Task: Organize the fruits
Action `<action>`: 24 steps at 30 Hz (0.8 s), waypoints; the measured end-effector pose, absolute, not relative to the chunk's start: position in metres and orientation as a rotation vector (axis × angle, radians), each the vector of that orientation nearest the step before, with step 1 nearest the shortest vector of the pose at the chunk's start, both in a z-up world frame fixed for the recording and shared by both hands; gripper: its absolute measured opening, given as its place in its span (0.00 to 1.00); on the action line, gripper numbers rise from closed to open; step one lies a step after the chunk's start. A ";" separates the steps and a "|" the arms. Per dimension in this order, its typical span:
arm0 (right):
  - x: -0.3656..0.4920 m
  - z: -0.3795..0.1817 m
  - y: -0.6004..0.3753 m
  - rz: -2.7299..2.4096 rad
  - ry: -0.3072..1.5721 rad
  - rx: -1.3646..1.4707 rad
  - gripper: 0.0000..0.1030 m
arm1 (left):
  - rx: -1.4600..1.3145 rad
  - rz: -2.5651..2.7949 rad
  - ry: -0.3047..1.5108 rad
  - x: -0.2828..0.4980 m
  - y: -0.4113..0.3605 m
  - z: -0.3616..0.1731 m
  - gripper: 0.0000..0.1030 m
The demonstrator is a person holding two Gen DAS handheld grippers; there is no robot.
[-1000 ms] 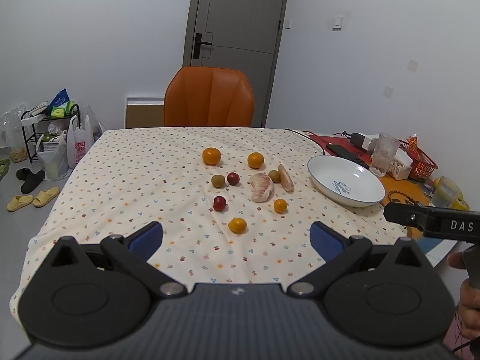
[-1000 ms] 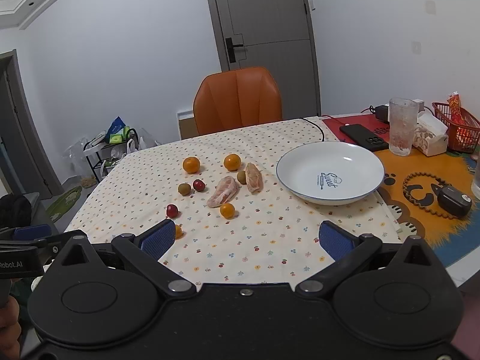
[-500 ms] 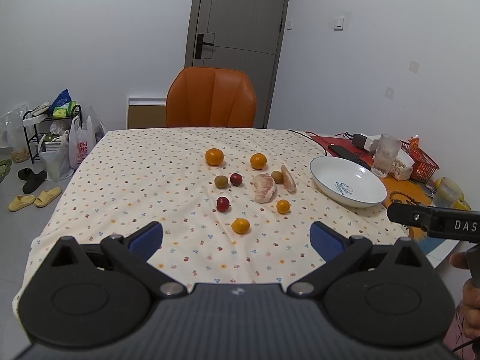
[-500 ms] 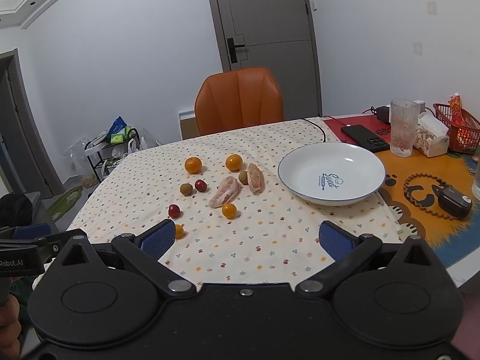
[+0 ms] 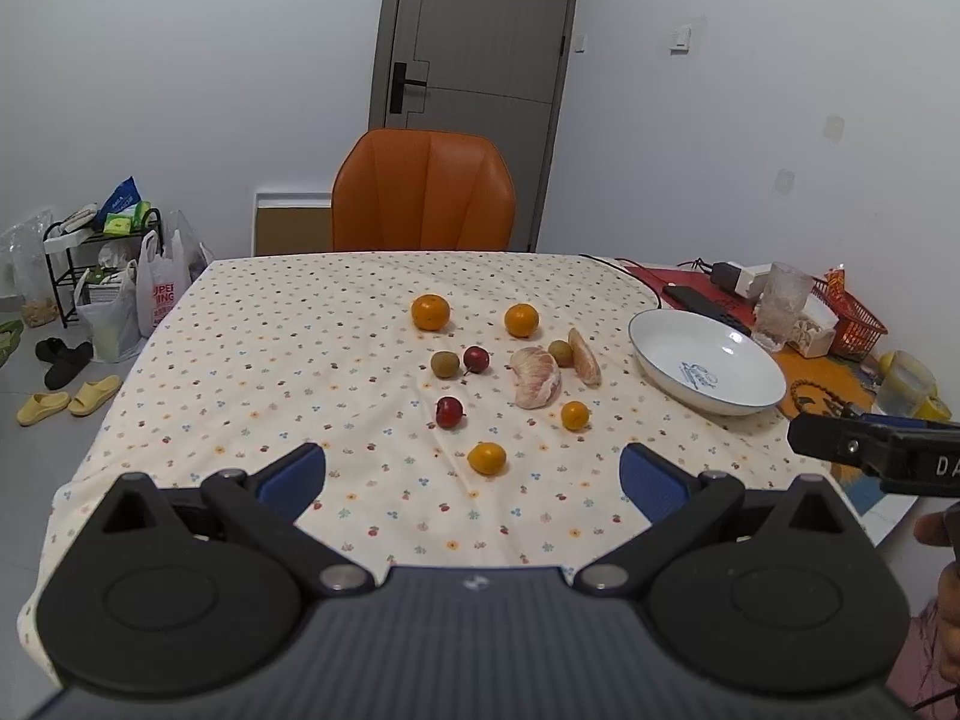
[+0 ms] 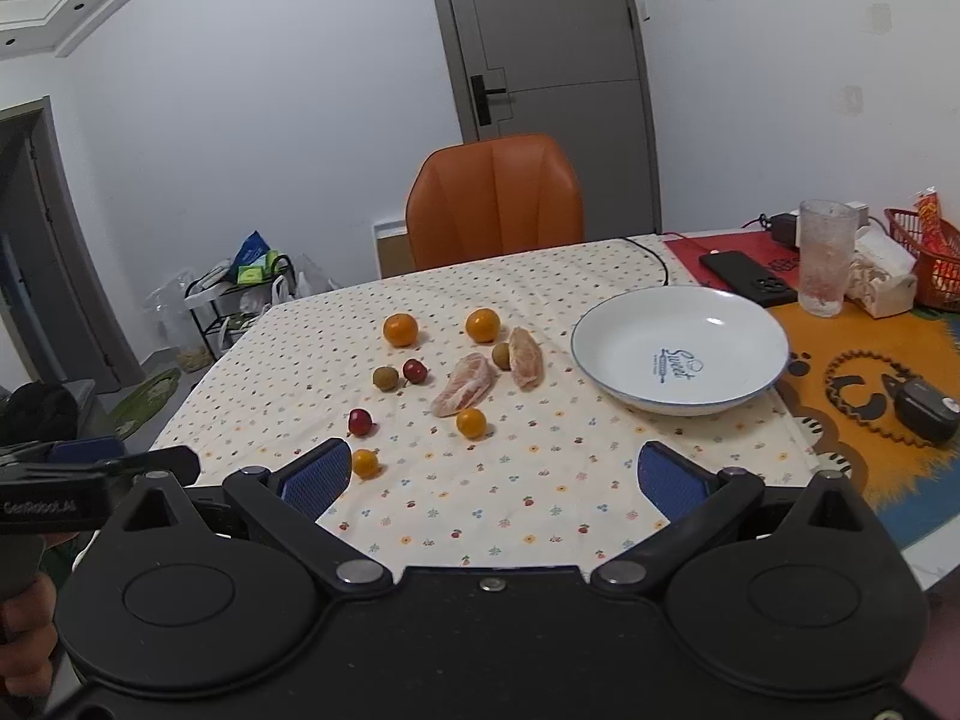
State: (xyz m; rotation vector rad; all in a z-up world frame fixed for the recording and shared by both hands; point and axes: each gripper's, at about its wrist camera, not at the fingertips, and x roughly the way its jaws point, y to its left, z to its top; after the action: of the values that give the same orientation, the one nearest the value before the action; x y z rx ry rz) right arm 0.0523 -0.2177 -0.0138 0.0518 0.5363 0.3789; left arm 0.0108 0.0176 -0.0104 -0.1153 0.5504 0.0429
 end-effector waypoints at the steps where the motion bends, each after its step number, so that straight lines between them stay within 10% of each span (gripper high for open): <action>1: 0.054 -0.015 -0.217 0.380 0.537 0.049 1.00 | -0.109 0.042 0.549 0.013 0.017 -0.012 1.00; 24: 0.115 -0.068 -0.199 0.461 0.600 0.063 0.99 | -0.145 -0.009 0.628 0.090 0.022 -0.065 0.85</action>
State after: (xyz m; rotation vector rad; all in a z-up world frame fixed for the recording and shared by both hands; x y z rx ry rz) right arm 0.1152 -0.1990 -0.0682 0.0626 0.6001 0.4611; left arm 0.0903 0.0217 -0.0652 -0.1455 0.6276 -0.0095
